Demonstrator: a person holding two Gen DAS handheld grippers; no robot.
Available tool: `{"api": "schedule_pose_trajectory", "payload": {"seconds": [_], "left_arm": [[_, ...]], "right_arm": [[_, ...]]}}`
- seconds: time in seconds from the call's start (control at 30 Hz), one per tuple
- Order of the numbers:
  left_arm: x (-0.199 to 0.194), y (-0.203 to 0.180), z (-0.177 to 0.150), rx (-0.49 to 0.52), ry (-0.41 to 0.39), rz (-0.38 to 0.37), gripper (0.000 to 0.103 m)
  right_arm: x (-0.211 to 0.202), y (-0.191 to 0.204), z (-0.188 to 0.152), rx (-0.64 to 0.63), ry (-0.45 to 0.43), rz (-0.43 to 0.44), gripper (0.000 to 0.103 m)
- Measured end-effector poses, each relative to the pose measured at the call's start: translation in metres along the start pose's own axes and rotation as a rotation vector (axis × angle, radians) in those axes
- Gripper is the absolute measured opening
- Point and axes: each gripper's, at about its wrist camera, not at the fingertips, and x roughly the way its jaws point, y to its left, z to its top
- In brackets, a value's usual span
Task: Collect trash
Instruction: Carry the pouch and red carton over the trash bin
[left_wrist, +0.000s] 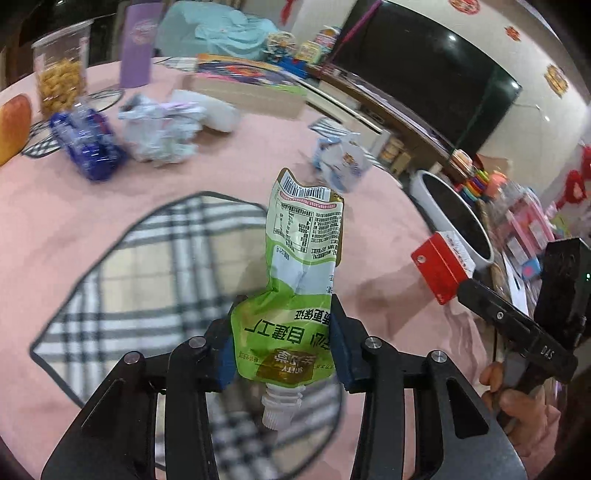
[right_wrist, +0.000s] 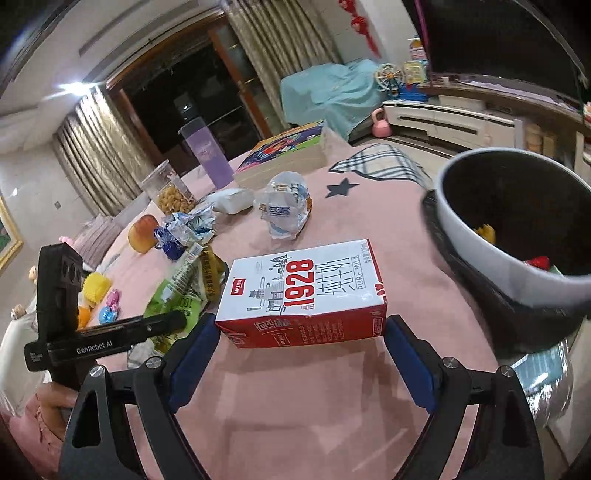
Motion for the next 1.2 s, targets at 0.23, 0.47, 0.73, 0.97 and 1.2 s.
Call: {"api": "schedule_pose_trajectory", "payload": {"seconds": [0.23,0.47,0.73,0.97,1.2], "left_arm": [[0.004,-0.04,-0.002,0.069,0.004,-0.045,0.04],[0.009,-0.074,-0.004,0.128,0.014,-0.072,0.04],[0.018,-0.103,0.001,0.178,0.025,-0.092,0.04],[0.029,-0.129,0.011,0.223,0.028,-0.109,0.04],[0.042,-0.152,0.025,0.253,0.046,-0.14,0.04]], "right_arm": [[-0.027,-0.018,-0.006,0.043,-0.038,-0.021,0.091],[-0.047,-0.034,-0.009,0.066,-0.072,-0.043,0.091],[-0.069,-0.059,-0.006,0.102,-0.11,-0.058,0.091],[-0.084,-0.08,0.0,0.132,-0.14,-0.079,0.091],[-0.089,-0.1,0.013,0.138,-0.15,-0.105,0.091]]}}
